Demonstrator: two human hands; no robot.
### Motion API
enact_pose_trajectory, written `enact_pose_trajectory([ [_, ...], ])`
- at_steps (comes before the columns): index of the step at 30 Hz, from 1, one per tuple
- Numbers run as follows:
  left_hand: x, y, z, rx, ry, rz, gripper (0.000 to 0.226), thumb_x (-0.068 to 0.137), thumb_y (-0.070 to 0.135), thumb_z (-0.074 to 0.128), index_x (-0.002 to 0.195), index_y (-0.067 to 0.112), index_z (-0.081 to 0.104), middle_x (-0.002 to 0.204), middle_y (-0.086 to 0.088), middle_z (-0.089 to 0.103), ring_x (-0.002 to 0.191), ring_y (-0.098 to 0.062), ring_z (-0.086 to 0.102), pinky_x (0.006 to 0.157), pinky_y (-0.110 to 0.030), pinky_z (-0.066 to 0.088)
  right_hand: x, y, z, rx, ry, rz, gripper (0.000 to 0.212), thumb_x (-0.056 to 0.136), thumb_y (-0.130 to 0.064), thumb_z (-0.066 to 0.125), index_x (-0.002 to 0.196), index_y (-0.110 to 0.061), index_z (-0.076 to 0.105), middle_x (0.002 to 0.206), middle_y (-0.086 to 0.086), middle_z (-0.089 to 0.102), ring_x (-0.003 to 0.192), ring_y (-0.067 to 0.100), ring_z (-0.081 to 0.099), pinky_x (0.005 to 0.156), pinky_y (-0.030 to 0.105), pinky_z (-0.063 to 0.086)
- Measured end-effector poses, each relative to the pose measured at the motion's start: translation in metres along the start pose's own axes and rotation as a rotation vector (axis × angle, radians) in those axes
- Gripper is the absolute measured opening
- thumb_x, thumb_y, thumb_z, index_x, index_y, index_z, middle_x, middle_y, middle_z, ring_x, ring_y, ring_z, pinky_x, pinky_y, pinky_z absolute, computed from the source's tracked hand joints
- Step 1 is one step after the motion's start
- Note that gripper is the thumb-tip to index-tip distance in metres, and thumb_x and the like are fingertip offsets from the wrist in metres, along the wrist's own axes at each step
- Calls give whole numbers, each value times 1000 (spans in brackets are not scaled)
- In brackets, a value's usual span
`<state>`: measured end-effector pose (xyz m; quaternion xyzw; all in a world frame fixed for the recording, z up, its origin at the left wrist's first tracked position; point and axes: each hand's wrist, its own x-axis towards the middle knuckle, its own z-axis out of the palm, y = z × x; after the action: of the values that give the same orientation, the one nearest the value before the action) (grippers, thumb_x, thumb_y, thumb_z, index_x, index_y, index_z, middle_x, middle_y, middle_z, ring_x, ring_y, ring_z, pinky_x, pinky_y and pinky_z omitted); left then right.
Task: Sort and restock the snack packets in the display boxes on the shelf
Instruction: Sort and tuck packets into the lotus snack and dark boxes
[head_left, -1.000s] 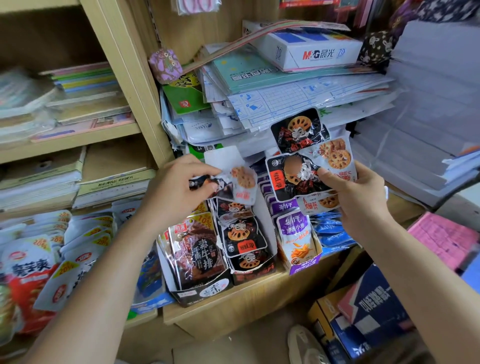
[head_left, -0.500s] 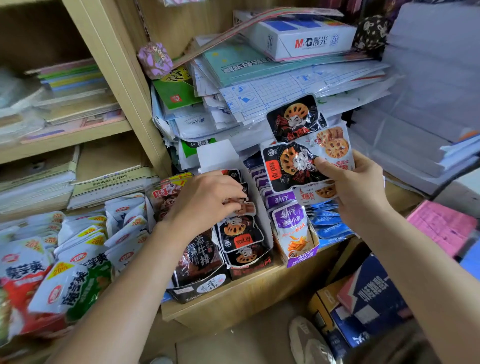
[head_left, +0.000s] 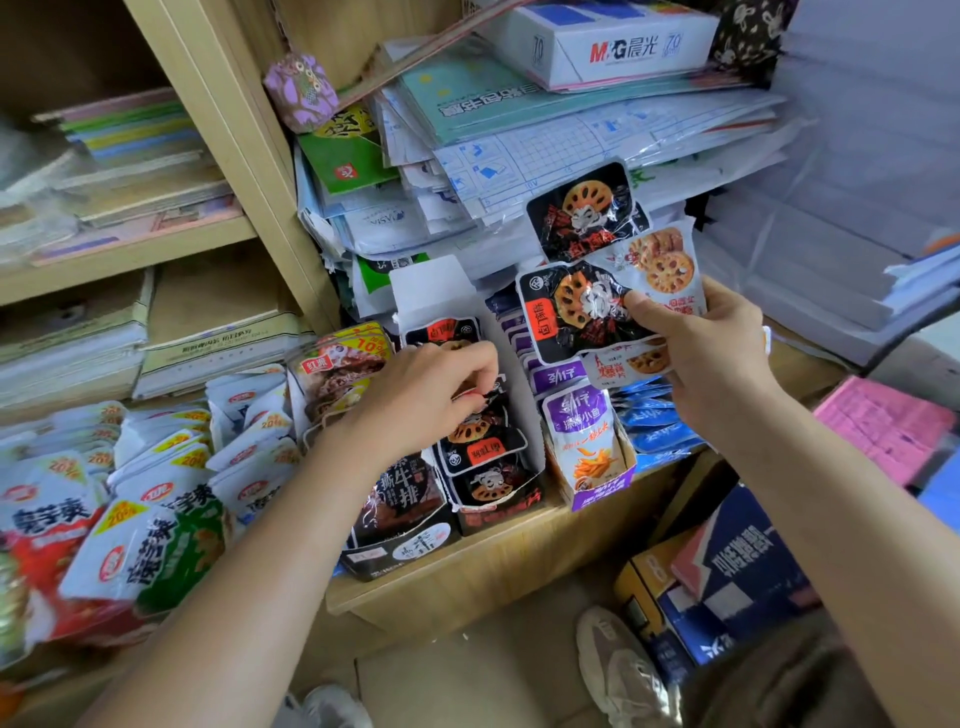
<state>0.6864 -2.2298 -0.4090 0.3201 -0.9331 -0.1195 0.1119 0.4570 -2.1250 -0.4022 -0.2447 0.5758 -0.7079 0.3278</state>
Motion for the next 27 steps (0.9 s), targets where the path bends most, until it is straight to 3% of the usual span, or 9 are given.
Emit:
enact_pose_trajectory([
  [3,-1,5,-1,120,-67,25,30,86,40,75,98,41,48,73,18,52,70,-12,53,74,-38,49,0,0,0,-12,5,4,17,90,-13,75,106,-17,72,107,2,77,98,28,73,80,47,63],
  [6,-7,7,3,205,-208,67,63,65,60,82,106,44,39,92,21,50,85,-10,50,66,-35,38,0,0,1,-11,1,9,19,89,-12,75,107,-15,72,107,4,77,101,32,72,84,55,61],
  [9,-8,7,13,300,-223,99,81,54,56,87,112,39,33,104,19,51,90,-10,50,61,-33,32,-1,-1,2,-12,-2,14,19,89,-12,75,108,-15,72,107,5,77,101,32,72,86,57,59],
  [13,-6,6,11,209,-123,61,59,70,30,78,111,38,37,103,16,55,83,-14,55,56,-28,32,-1,-1,0,-4,4,14,18,89,-12,75,107,-14,72,107,6,77,100,32,73,86,58,59],
  [17,-5,-13,2,75,195,1,31,88,18,72,112,31,58,110,11,69,83,-18,61,71,-33,48,-1,-1,-2,5,1,12,22,89,-12,75,111,-13,71,109,7,76,101,32,73,86,60,59],
  [22,-3,-20,8,146,408,-37,22,91,8,66,105,23,57,70,2,65,56,-25,53,53,-33,40,0,-1,-1,-1,-1,16,21,89,-13,75,110,-14,71,109,5,77,102,31,73,87,60,58],
  [23,-2,-20,10,146,396,-29,22,91,3,62,101,21,56,63,4,60,51,-22,50,51,-31,37,0,-1,-1,-4,0,16,21,89,-12,75,110,-14,71,109,6,77,102,31,73,87,60,58],
  [25,-1,-21,10,91,274,18,26,88,-5,56,91,21,59,62,8,58,52,-12,53,54,-32,45,0,-1,-1,-3,3,16,20,89,-12,75,109,-14,71,108,6,77,102,30,73,87,59,58],
  [27,-2,-22,8,57,134,76,33,87,-6,54,82,24,68,80,7,69,71,0,64,69,-37,56,0,0,-1,-1,6,19,19,89,-12,75,108,-15,72,108,5,77,102,30,73,88,59,58],
])
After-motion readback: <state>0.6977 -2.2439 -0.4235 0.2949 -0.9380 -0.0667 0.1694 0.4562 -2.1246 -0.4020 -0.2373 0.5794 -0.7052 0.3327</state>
